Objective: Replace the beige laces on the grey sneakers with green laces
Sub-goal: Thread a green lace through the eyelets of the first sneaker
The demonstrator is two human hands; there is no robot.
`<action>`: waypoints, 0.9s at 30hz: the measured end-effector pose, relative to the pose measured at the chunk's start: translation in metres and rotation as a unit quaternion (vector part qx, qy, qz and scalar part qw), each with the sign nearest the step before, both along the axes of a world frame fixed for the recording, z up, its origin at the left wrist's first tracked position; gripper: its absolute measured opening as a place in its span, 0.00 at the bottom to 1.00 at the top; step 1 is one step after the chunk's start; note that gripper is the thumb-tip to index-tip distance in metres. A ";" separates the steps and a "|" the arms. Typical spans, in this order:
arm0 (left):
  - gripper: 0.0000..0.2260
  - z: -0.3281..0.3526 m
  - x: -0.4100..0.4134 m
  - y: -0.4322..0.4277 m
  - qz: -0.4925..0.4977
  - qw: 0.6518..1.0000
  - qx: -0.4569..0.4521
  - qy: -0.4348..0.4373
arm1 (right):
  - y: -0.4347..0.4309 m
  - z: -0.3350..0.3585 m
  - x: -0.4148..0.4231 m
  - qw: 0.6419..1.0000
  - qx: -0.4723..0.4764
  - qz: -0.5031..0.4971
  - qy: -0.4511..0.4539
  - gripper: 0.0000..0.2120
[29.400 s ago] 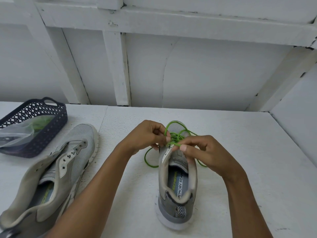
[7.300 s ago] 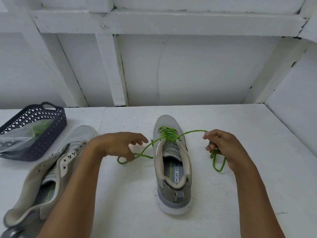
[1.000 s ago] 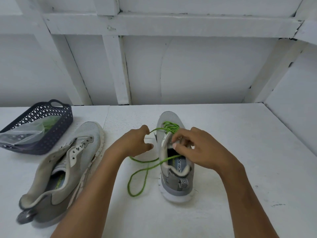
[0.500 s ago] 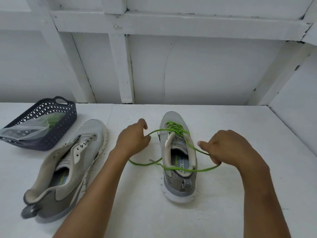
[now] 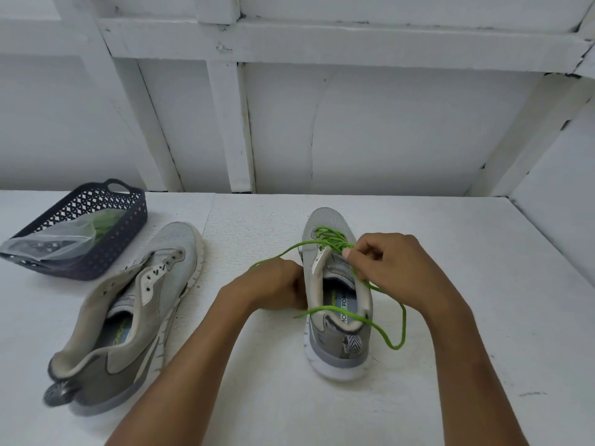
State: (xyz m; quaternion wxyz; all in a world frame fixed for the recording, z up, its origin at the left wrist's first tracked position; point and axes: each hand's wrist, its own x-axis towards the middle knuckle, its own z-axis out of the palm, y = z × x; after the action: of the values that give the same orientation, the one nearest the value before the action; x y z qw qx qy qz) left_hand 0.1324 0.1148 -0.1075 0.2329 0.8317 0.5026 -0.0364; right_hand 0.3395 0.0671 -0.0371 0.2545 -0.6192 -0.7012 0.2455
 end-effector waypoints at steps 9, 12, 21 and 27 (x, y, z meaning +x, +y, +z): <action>0.11 0.005 -0.009 0.001 0.012 0.999 0.038 -0.037 | 0.008 -0.007 -0.018 0.996 -0.007 -0.090 -0.011 0.21; 0.06 0.020 -0.018 0.007 0.099 0.980 0.023 -0.170 | 0.007 -0.010 -0.023 0.994 -0.023 -0.104 0.002 0.19; 0.04 0.032 -0.026 0.010 0.059 0.997 -0.032 -0.025 | 0.013 -0.009 -0.018 0.985 -0.095 -0.099 0.100 0.07; 0.02 0.029 -0.038 0.013 0.106 0.994 0.015 0.010 | 0.014 -0.009 -0.006 0.977 -0.107 -0.109 0.148 0.08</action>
State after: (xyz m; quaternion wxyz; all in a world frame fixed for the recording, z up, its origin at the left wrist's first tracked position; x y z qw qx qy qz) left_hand 0.0948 0.1278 -0.0790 0.2178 0.7766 0.5910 -0.0124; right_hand 0.3337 0.0811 -0.0458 0.3130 -0.6720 -0.5539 0.3790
